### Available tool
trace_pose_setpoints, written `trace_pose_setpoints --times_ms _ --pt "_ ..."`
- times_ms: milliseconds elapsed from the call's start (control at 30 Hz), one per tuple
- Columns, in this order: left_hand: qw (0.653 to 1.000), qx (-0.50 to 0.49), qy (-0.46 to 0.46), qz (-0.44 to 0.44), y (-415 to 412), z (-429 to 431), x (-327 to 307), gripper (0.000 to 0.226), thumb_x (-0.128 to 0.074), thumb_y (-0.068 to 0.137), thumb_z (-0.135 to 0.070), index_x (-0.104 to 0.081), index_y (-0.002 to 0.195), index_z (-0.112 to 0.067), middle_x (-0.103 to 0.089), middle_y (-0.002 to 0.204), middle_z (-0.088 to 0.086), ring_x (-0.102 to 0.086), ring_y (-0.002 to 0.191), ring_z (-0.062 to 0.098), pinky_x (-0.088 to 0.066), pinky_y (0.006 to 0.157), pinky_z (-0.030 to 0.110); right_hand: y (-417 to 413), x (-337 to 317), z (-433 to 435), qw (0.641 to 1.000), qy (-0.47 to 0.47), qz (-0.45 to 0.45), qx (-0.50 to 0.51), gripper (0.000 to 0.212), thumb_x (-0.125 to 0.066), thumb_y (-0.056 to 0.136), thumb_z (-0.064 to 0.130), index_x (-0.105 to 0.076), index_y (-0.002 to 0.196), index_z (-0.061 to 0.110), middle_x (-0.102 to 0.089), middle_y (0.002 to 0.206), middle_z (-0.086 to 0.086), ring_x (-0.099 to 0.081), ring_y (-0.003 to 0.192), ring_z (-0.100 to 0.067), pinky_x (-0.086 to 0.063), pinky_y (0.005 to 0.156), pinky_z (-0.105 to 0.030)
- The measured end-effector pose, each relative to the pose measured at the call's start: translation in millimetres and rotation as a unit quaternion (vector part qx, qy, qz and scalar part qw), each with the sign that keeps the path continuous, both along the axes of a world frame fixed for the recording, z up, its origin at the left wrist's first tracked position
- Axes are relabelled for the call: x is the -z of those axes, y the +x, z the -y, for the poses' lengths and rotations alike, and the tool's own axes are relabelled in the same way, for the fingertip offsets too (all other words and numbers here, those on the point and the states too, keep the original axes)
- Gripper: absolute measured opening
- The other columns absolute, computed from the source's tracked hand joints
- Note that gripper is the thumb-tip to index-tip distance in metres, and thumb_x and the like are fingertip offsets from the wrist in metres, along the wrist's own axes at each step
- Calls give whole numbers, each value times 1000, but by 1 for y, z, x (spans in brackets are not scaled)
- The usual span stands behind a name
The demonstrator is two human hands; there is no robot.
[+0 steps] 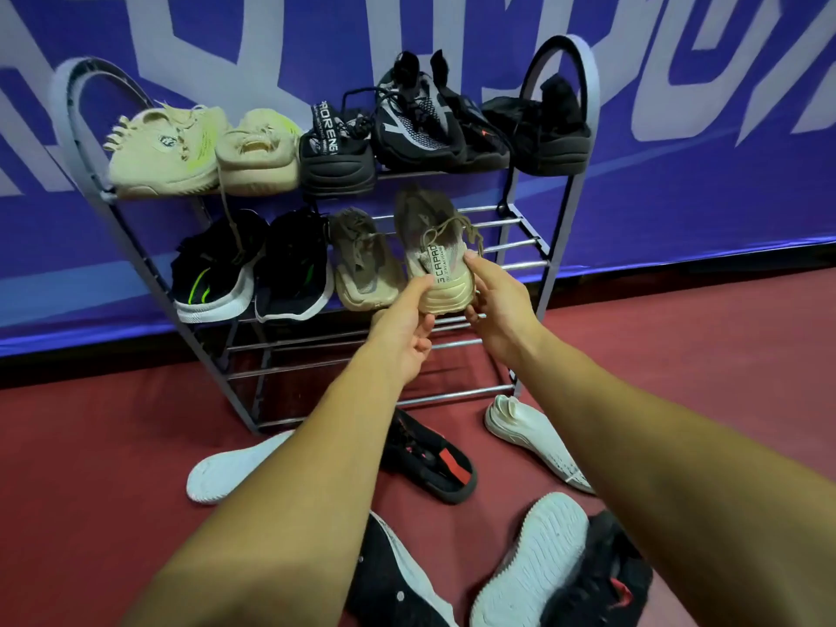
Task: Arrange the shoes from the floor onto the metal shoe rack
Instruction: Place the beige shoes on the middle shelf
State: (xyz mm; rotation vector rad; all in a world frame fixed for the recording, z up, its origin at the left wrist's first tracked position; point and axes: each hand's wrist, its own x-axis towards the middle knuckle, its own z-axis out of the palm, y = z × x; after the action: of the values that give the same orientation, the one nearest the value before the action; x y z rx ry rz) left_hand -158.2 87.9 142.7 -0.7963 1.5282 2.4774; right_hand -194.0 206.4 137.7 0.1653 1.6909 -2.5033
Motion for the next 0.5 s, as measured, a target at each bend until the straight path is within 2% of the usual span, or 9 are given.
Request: trace_pose_setpoints --times_ms 100,200,267,367,500 --pt "999 -38 2 2 -8 -1 7 31 -83 74 -37 -68 98 -24 -60 70 -10 -46 53 1 -23 38 16 -3 13 11 998 36 -12 -51 22 -64 90 45 -68 100 26 -67 90 3 -56 71 -8 -36 59 -24" --pt "999 -48 14 -9 -8 -2 16 25 -83 76 -39 -72 88 -21 -66 76 -8 -49 57 3 -24 41 17 -7 27 17 999 28 4 -40 17 -62 92 41 -66 96 26 -65 84 3 -54 64 -8 -36 53 -22" --pt "998 -59 35 -6 -5 1 22 32 -80 78 -46 -74 96 -20 -71 86 -5 -50 59 5 -24 43 17 -14 27 16 1000 21 3 -18 21 -64 92 40 -66 99 21 -63 77 5 -51 57 -5 -36 51 -21" --pt "990 -137 21 8 -5 21 28 36 -78 77 -52 -69 98 -24 -67 85 -5 -51 59 6 -24 45 19 -26 20 20 999 35 -1 -4 14 -66 92 38 -65 91 24 -63 73 10 -53 55 -1 -36 51 -20" --pt "982 -188 -33 -17 -6 53 29 20 -80 78 -37 -68 89 -25 -67 85 -7 -52 60 6 -27 44 20 -33 26 23 1000 14 12 21 10 -68 91 26 -67 81 22 -66 68 10 -57 53 -2 -40 50 -17"
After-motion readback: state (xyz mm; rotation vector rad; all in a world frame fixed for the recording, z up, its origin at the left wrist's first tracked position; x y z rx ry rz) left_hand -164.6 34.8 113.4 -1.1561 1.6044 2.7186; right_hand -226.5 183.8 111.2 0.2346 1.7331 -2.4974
